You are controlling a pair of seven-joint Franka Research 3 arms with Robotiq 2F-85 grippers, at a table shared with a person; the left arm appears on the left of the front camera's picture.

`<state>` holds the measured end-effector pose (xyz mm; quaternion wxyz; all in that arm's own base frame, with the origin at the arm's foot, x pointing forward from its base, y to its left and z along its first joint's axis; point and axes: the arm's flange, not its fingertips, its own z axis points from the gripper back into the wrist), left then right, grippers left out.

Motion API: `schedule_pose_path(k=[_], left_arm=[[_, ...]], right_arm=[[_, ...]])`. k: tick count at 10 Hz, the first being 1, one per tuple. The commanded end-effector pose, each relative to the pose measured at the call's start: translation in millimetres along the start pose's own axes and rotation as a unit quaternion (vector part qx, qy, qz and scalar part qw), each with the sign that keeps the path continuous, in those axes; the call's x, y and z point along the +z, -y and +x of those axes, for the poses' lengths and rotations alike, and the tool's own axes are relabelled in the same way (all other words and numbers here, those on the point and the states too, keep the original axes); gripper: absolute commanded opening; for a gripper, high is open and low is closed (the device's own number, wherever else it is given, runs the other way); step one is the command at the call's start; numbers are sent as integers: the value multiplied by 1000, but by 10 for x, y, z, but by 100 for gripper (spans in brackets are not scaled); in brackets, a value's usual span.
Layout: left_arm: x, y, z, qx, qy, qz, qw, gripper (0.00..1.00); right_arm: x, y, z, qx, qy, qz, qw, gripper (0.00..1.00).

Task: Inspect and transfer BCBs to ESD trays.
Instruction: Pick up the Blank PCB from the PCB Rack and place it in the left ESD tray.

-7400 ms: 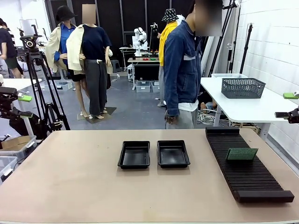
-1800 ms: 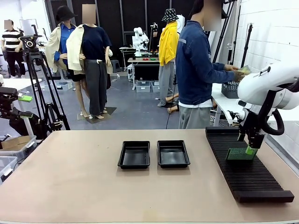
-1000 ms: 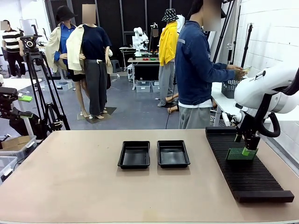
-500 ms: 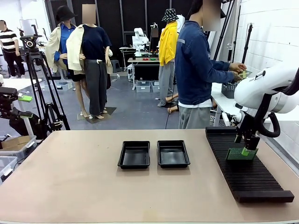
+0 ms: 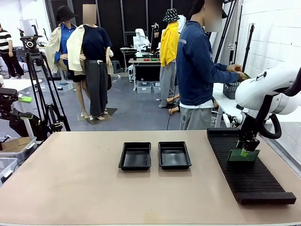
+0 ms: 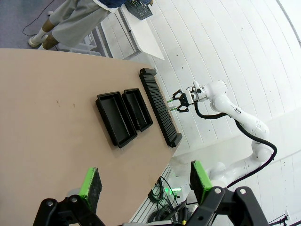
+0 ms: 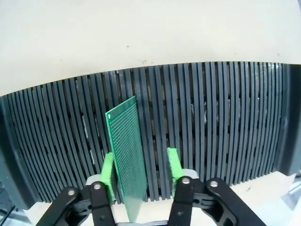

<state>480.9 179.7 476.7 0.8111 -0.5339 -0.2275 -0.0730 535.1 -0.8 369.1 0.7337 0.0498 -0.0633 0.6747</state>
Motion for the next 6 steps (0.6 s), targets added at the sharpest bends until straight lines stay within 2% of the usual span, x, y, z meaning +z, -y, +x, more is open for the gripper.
schedule_pose_path(k=[1,4,5,6], left_arm=[[9,15,8,5,2,2,1000,100],[9,15,8,5,2,2,1000,100],[9,15,8,5,2,2,1000,100],[9,15,8,5,2,2,1000,100]], right_arm=[[5,54,11,-10,-7,8,1000,33],[9,65,16,-11,-10,10,1000,6],[12,69,18,-12,-11,9,1000,0],[10,72,20,-12,-11,10,1000,0]])
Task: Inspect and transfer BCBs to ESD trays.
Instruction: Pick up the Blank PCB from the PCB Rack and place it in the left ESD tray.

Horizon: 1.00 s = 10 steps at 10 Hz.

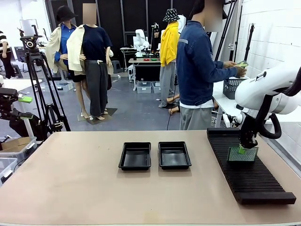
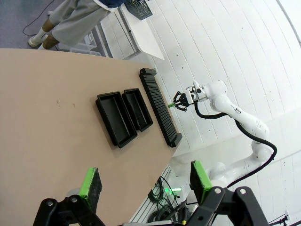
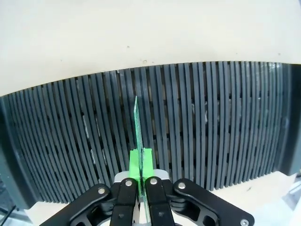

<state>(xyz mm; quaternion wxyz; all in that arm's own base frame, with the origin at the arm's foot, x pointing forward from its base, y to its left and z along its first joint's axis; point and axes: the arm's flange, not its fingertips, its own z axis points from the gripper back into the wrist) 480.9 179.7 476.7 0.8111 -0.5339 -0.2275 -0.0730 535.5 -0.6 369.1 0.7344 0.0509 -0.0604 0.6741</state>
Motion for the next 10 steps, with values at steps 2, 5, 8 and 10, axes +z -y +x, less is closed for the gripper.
schedule_pose_path(k=[2,5,8,10], left_arm=[[9,15,8,5,2,2,1000,100],[9,15,8,5,2,2,1000,100],[9,15,8,5,2,2,1000,100],[9,15,8,5,2,2,1000,100]], right_arm=[[5,72,26,-18,-7,9,1000,0],[0,9,2,-1,0,2,1000,0],[0,9,2,-1,0,2,1000,0],[0,9,2,-1,0,2,1000,0]])
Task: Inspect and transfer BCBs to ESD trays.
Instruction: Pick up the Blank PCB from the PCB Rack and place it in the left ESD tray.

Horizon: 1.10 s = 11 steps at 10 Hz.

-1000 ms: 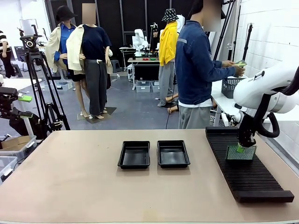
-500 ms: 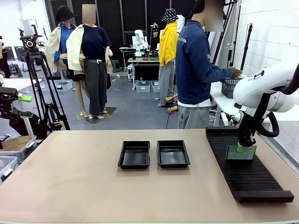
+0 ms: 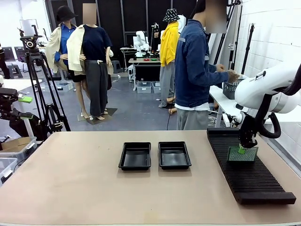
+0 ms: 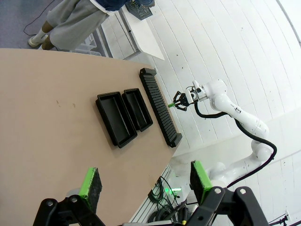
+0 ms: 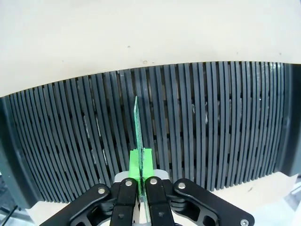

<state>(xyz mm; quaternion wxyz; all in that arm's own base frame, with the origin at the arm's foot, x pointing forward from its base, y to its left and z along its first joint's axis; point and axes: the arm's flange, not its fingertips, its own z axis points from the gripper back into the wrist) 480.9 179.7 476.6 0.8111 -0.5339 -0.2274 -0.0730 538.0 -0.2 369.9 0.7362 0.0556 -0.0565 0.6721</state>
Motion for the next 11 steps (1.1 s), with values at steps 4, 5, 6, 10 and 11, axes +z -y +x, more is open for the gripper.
schedule_pose_path(k=[4,5,6,10,11], left_arm=[[9,15,8,5,2,2,1000,100],[9,15,8,5,2,2,1000,100],[9,15,8,5,2,2,1000,100],[9,15,8,5,2,2,1000,100],[9,15,8,5,2,2,1000,100]], right_arm=[[59,-28,56,10,-13,-8,1000,0],[79,-39,96,15,-18,-8,1000,0],[148,-81,157,21,-25,-13,999,0],[601,-380,395,24,-44,-39,998,0],[732,-456,453,21,-49,-50,997,0]])
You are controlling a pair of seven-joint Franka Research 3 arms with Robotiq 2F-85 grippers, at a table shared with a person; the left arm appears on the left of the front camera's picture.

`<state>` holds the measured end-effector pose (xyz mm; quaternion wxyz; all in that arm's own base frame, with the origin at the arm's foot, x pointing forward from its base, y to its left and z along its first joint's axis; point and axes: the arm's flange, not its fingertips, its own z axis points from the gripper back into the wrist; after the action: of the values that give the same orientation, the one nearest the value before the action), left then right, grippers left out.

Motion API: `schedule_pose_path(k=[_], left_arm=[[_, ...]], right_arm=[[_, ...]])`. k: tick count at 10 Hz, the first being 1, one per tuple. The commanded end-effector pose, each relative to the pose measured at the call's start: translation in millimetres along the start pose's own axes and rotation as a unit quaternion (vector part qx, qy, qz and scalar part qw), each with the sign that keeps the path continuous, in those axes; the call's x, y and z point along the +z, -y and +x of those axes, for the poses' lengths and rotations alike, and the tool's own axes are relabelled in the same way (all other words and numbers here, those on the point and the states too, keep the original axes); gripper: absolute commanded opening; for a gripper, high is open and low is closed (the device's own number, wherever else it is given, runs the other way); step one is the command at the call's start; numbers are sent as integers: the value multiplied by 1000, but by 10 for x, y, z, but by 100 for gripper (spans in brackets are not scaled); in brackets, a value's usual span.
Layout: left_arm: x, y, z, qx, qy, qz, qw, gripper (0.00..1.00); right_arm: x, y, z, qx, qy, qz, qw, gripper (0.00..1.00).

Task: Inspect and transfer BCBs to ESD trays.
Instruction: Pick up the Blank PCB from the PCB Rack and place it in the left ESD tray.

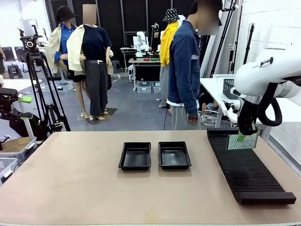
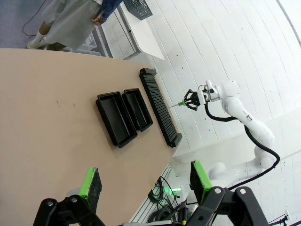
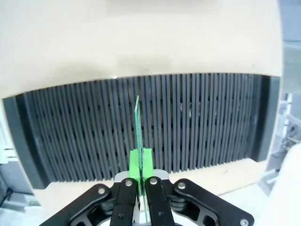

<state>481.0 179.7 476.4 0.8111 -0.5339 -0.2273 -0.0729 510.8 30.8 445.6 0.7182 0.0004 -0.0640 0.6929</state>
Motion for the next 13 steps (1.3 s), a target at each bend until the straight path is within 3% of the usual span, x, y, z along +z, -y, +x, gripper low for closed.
schedule_pose_path(k=[1,6,9,10,13], left_arm=[[9,18,8,4,2,2,1000,100],[9,18,8,4,2,2,1000,100],[9,18,8,4,2,2,1000,100],[9,18,8,4,2,2,1000,100],[9,18,8,4,2,2,1000,100]], right_arm=[[187,-195,121,-13,-24,-10,1000,0],[824,-479,491,-64,-23,-16,998,0],[909,-565,706,-151,-8,-15,988,0],[912,-540,786,-219,1,-13,976,0],[843,-498,1082,-401,23,-11,916,0]])
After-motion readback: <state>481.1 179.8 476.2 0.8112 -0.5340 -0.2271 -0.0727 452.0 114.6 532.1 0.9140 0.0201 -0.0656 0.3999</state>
